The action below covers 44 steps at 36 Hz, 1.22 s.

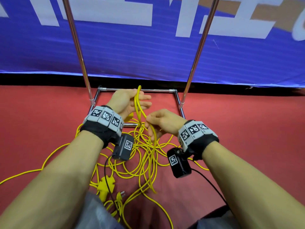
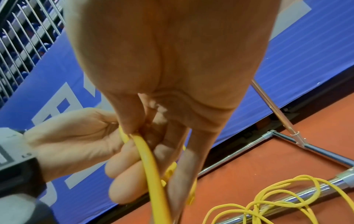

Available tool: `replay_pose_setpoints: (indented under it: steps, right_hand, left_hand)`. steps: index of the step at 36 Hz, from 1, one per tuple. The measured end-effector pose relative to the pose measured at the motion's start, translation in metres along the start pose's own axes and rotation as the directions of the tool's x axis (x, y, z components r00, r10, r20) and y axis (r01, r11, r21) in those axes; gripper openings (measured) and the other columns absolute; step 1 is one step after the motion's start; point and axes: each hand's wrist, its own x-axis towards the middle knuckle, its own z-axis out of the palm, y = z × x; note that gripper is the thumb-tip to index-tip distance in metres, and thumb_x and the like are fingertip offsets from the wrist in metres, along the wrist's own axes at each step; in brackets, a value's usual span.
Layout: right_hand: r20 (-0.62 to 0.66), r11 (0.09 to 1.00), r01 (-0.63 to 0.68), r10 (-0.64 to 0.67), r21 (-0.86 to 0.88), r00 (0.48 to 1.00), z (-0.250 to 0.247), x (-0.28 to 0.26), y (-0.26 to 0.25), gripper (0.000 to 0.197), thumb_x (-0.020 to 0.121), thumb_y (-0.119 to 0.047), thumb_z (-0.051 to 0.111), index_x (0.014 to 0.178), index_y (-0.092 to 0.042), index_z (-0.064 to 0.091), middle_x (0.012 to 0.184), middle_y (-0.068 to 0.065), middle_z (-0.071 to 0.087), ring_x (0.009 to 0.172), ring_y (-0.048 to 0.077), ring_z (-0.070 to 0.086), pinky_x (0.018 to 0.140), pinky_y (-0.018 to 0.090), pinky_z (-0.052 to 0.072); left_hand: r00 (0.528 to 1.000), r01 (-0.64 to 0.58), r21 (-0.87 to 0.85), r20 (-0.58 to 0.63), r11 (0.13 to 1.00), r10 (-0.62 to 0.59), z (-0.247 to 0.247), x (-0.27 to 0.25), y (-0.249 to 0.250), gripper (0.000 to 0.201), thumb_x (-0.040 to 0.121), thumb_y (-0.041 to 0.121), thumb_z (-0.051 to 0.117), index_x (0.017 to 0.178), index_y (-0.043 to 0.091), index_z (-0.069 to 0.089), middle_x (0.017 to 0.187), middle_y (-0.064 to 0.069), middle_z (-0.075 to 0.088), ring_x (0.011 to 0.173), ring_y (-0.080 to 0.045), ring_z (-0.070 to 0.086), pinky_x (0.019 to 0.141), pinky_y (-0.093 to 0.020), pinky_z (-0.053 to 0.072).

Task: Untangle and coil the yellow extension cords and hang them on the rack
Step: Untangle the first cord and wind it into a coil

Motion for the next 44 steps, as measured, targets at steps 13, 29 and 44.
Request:
replay_pose_setpoints:
  steps: [13,29,44]
  right_hand:
    - [-0.067,0.995,0.046,-0.040,0.087,0.997,0.005,0.014,-0.009,0.031,0.104,-0.017,0.035,0.082,-0.005,0.054,0.056,0.008,0.062,0.044,0.019,0.061,0.047,0.025,0.050]
    - [-0.013,0.995,0.029,-0.030,-0.092,0.999,0.008,0.012,0.007,0.030,0.104,-0.021,0.040,0.094,-0.003,0.061,0.047,-0.003,0.055,0.037,0.010,0.046,0.050,0.028,0.039]
    - [-0.121,0.976,-0.182,0.167,-0.119,0.978,-0.023,-0.003,0.039,0.046,0.091,-0.048,0.057,0.064,-0.012,0.058,0.052,0.003,0.051,0.053,0.019,0.049,0.059,0.029,0.043]
  left_hand:
    - [0.997,0.010,0.003,-0.080,1.000,-0.010,0.006,-0.001,-0.007,0.029,0.104,0.012,0.036,0.090,-0.003,0.057,0.058,-0.005,0.066,0.051,-0.018,0.067,0.060,-0.034,0.058]
    - [0.995,0.003,-0.264,-0.091,0.964,-0.028,0.007,0.003,-0.002,0.031,0.106,0.020,0.031,0.089,0.003,0.052,0.056,-0.003,0.052,0.035,-0.010,0.042,0.043,-0.023,0.049]
    - [0.981,-0.116,-0.359,-0.189,0.926,0.049,-0.030,0.003,0.020,0.033,0.106,0.019,0.028,0.084,0.006,0.047,0.043,0.008,0.032,0.030,-0.002,0.022,0.031,-0.016,0.019]
